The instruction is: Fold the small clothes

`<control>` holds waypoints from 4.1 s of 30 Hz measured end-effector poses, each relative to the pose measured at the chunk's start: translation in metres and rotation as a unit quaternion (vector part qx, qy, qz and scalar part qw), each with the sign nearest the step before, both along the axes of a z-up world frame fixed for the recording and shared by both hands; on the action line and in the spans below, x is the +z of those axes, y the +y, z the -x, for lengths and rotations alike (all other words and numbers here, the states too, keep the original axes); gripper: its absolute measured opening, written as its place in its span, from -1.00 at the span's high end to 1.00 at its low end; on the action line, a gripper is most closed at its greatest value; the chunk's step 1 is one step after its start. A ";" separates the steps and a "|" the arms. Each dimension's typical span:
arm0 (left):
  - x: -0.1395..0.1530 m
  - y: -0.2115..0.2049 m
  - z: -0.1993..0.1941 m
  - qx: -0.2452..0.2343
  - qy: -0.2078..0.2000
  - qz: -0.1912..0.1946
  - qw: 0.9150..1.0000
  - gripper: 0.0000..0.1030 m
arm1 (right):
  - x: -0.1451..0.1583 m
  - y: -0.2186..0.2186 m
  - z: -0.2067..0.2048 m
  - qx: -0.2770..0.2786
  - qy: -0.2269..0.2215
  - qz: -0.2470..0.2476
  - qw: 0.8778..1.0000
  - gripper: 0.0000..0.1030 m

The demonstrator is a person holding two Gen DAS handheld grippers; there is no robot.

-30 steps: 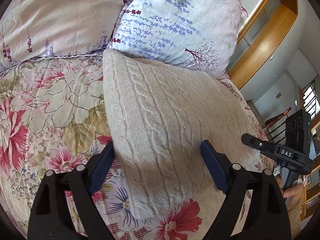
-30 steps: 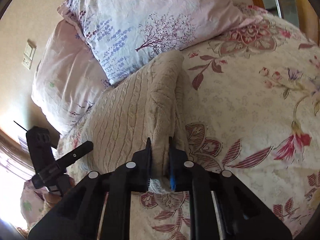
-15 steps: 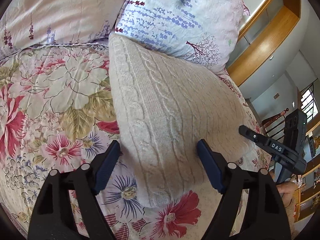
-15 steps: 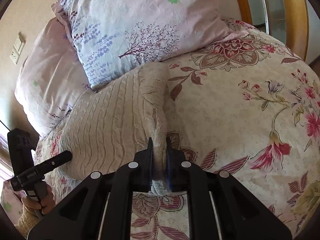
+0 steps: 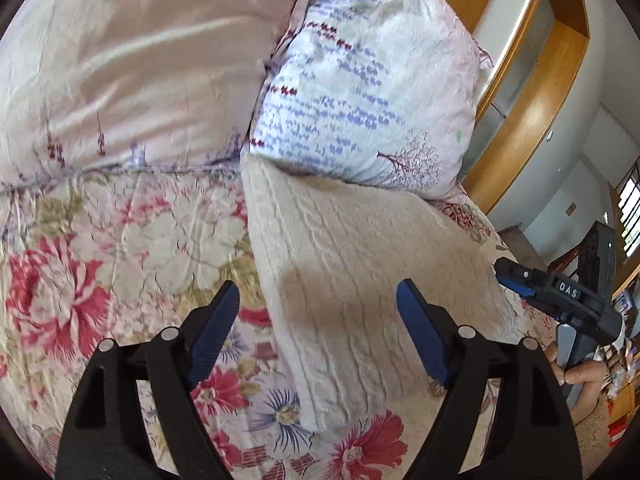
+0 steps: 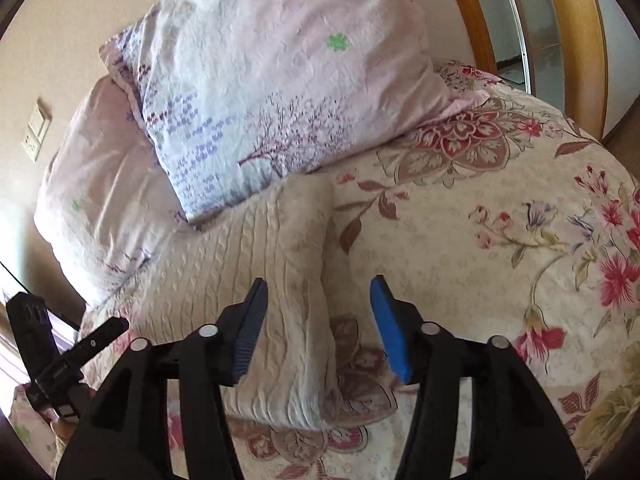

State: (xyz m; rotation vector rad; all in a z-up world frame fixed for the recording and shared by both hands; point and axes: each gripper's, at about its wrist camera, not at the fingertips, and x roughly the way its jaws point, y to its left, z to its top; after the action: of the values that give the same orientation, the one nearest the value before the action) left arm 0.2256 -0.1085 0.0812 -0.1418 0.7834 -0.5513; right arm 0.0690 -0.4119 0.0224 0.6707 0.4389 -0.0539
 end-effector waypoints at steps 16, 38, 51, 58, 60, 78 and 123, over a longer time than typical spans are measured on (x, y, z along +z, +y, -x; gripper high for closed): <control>-0.034 -0.097 -0.001 -0.065 -0.025 -0.135 0.988 -0.83 | -0.025 -0.010 -0.071 -0.009 0.076 -0.022 0.997 0.79; -0.051 -0.043 0.024 -0.006 -0.027 -0.204 0.979 -0.83 | -0.025 0.071 0.002 0.026 0.055 0.189 0.980 0.31; -0.035 -0.038 0.027 -0.004 -0.035 -0.181 0.983 -0.85 | -0.012 0.066 -0.003 0.077 0.055 0.129 0.987 -0.43; -0.019 -0.033 0.022 -0.006 -0.035 -0.149 0.988 -0.88 | 0.008 0.032 0.004 0.035 0.029 0.062 0.997 -0.96; -0.014 -0.025 0.013 -0.010 -0.016 -0.111 0.994 -0.96 | 0.008 0.013 0.000 0.031 0.030 0.023 0.999 -0.97; -0.052 -0.012 -0.076 -0.006 0.180 0.060 0.982 -0.65 | -0.021 -0.037 -0.080 0.118 0.064 -0.144 0.980 -0.77; -0.067 0.173 -0.048 0.046 0.194 0.138 0.970 -0.10 | -0.006 0.114 -0.141 0.265 0.043 -0.144 0.952 0.05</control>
State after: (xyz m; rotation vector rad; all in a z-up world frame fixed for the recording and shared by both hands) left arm 0.2739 0.0643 0.0143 -0.5530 1.0705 -0.5493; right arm 0.2098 -0.2979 0.0161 0.8194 0.7071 0.5014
